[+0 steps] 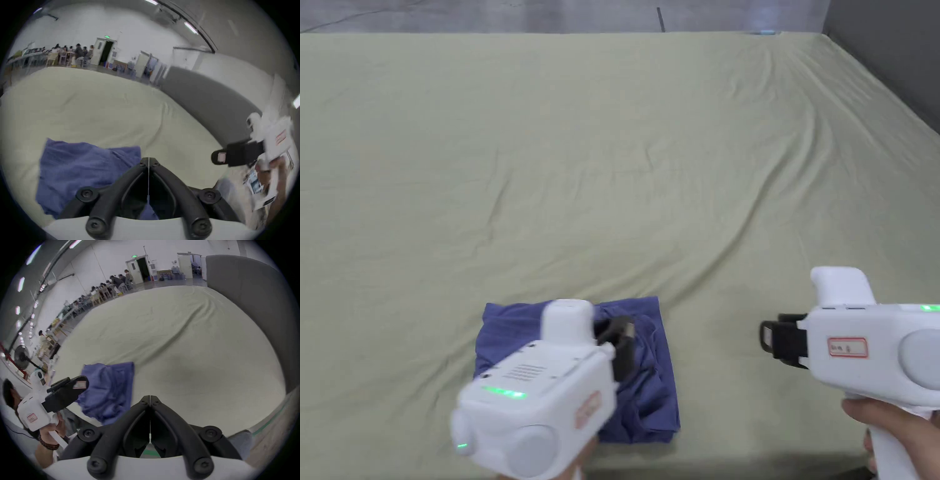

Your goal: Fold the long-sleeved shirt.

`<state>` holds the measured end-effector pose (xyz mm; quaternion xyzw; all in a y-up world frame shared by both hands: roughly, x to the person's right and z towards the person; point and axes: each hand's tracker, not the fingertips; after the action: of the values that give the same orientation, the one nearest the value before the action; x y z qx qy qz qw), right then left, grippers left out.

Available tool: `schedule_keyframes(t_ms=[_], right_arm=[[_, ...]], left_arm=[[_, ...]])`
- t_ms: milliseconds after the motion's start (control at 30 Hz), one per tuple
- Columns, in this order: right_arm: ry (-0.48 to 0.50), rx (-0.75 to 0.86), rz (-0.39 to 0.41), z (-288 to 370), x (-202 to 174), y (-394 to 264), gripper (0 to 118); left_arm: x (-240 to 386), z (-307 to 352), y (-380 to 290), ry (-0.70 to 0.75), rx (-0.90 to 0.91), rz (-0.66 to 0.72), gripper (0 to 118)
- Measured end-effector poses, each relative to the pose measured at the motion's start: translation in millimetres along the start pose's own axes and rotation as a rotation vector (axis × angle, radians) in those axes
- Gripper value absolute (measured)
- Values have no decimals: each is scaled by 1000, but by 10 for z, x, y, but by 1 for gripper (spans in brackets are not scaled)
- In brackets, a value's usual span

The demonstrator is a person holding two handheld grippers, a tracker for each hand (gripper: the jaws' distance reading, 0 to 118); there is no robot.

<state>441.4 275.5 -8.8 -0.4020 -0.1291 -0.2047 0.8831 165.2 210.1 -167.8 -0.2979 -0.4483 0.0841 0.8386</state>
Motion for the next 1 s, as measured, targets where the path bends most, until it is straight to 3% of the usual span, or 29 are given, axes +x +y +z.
schedule_keyframes(t_ms=[133, 300, 433, 533, 567, 600, 667, 700, 833, 1000], right_arm=[[210, -9, -25, -312, -385, 157, 2], [373, -129, -36, -1076, -905, 212, 2], [413, -239, -101, -1554, -1033, 89, 2], [386, -308, -153, -1746, -940, -12, 2], [376, -314, -150, -1776, -881, -42, 2], [375, -324, -156, -1789, -806, -86, 2], [364, -322, -172, -1791, -688, -126, 2], [387, -311, -184, -1771, -627, -127, 2], [397, -320, -214, -1798, -507, -121, 2], [432, -325, -247, -1816, -466, -147, 2]], left_arm=[[-577, 467, 250, 114, 45, 90, 0], [-1136, 736, 369, 142, 0, 219, 0], [-1435, 735, 293, 117, -57, 354, 0], [-1584, 645, 208, 112, -115, 415, 0], [-1623, 603, 191, 116, -135, 421, 7], [-1663, 565, 171, 111, -137, 424, 22], [-1732, 484, 108, 99, -154, 482, 95], [-1779, 418, 77, 68, -182, 526, 111], [-1890, 210, -11, -37, -213, 657, 113], [-1980, -84, -161, -42, -255, 732, 113]])
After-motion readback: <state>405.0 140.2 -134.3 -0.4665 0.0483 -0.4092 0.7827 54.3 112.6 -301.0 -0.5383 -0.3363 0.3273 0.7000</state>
